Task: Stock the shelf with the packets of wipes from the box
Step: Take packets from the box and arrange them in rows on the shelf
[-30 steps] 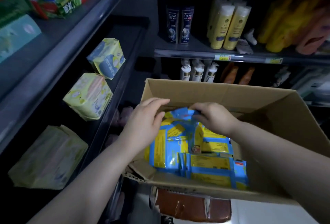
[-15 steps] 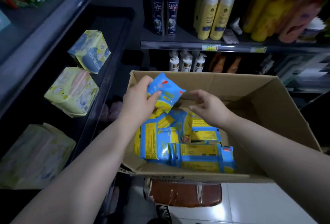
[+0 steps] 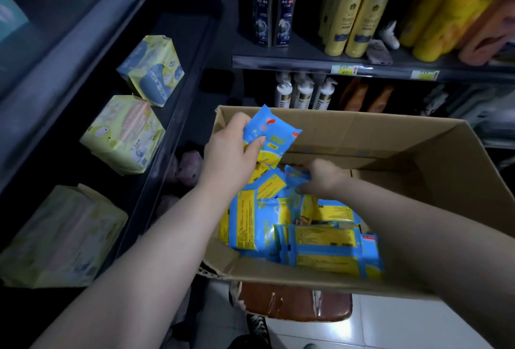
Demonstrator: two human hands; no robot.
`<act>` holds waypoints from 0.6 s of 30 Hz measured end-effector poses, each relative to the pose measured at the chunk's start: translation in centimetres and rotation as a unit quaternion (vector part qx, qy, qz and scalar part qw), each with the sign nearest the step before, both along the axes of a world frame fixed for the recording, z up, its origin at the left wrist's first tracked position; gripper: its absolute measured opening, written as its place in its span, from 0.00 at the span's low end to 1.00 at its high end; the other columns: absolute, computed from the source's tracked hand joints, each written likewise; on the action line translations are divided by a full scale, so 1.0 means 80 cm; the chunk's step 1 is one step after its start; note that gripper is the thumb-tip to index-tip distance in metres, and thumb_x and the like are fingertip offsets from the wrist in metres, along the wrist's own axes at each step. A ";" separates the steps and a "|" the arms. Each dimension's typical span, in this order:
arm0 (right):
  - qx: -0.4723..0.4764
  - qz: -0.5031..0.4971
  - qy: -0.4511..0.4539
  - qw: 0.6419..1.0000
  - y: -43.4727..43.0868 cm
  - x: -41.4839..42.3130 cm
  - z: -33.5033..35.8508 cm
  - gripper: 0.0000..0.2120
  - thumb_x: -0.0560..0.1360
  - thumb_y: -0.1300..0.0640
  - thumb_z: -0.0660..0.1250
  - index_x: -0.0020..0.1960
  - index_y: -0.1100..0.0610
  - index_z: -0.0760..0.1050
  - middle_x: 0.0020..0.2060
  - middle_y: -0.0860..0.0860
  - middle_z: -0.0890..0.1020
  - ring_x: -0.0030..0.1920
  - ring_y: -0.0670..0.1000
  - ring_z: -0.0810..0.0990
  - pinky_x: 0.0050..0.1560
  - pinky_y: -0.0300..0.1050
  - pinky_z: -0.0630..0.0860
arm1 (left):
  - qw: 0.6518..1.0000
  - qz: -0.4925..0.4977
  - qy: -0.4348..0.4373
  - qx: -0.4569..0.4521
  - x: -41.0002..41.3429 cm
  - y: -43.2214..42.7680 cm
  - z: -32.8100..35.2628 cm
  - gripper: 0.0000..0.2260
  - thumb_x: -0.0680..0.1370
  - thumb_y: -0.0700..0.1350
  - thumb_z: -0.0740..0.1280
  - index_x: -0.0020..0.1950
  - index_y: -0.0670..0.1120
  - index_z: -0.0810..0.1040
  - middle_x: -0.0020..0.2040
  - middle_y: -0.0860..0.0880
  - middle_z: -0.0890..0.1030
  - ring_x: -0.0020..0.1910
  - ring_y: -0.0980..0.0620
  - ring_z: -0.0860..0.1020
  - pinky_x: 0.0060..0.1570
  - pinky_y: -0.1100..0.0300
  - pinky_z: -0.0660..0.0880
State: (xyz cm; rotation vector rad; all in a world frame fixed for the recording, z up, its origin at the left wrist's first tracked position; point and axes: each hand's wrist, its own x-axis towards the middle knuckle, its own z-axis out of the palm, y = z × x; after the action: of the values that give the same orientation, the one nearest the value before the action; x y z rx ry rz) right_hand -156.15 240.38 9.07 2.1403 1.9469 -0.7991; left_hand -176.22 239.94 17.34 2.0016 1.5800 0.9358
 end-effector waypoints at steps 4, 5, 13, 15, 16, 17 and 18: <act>0.027 -0.065 0.061 0.996 -0.007 0.016 0.044 0.13 0.67 0.52 0.76 0.46 0.57 0.78 0.38 0.52 0.77 0.40 0.52 0.76 0.34 0.42 0.68 | 1.000 0.006 0.013 0.005 -0.007 0.001 -0.004 0.08 0.77 0.47 0.66 0.47 0.44 0.69 0.39 0.47 0.77 0.39 0.41 0.75 0.39 0.49 0.72; 0.048 -0.076 0.070 0.993 -0.012 0.022 0.060 0.11 0.67 0.53 0.75 0.42 0.56 0.75 0.36 0.51 0.76 0.39 0.52 0.75 0.31 0.43 0.67 | 1.000 0.006 0.013 0.007 -0.007 0.001 -0.004 0.08 0.77 0.47 0.65 0.48 0.44 0.69 0.39 0.47 0.77 0.40 0.41 0.75 0.40 0.48 0.72; 0.184 -0.212 0.375 0.883 -0.064 0.068 0.143 0.09 0.71 0.63 0.72 0.49 0.57 0.75 0.42 0.52 0.83 0.36 0.46 0.82 0.38 0.41 0.80 | 1.000 -0.001 -0.010 0.000 0.013 -0.018 0.029 0.09 0.78 0.45 0.63 0.58 0.47 0.71 0.50 0.48 0.79 0.49 0.44 0.77 0.48 0.49 0.74; 0.195 -0.227 0.443 0.845 -0.079 0.073 0.157 0.07 0.73 0.64 0.70 0.49 0.56 0.76 0.44 0.54 0.84 0.39 0.50 0.83 0.44 0.47 0.81 | 0.999 0.018 -0.044 -0.021 0.012 -0.029 0.043 0.09 0.79 0.45 0.63 0.59 0.47 0.73 0.51 0.50 0.79 0.51 0.47 0.77 0.49 0.53 0.73; 0.193 -0.227 0.469 0.831 -0.086 0.073 0.163 0.07 0.73 0.64 0.69 0.48 0.56 0.76 0.44 0.54 0.84 0.39 0.50 0.83 0.44 0.47 0.81 | 0.996 0.024 -0.071 -0.041 0.011 -0.037 0.049 0.08 0.79 0.45 0.63 0.57 0.47 0.73 0.51 0.50 0.78 0.51 0.47 0.77 0.48 0.53 0.73; 0.189 -0.224 0.494 0.818 -0.093 0.071 0.171 0.06 0.73 0.64 0.69 0.49 0.56 0.76 0.44 0.54 0.84 0.39 0.50 0.83 0.43 0.46 0.81 | 0.992 0.026 -0.107 -0.066 0.010 -0.048 0.054 0.06 0.79 0.46 0.63 0.55 0.49 0.72 0.51 0.50 0.79 0.51 0.48 0.78 0.49 0.52 0.75; 0.185 -0.219 0.518 0.806 -0.100 0.069 0.177 0.07 0.73 0.65 0.68 0.50 0.57 0.76 0.45 0.54 0.84 0.39 0.50 0.83 0.42 0.45 0.81 | 0.983 0.025 -0.155 -0.098 0.010 -0.061 0.060 0.04 0.79 0.47 0.63 0.53 0.52 0.72 0.52 0.50 0.79 0.51 0.48 0.79 0.50 0.50 0.77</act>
State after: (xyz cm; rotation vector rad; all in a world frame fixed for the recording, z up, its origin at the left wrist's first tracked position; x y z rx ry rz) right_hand -150.63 232.36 23.25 2.7508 2.1013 -2.2296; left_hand -175.43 235.08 22.17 1.6028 1.4896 1.0115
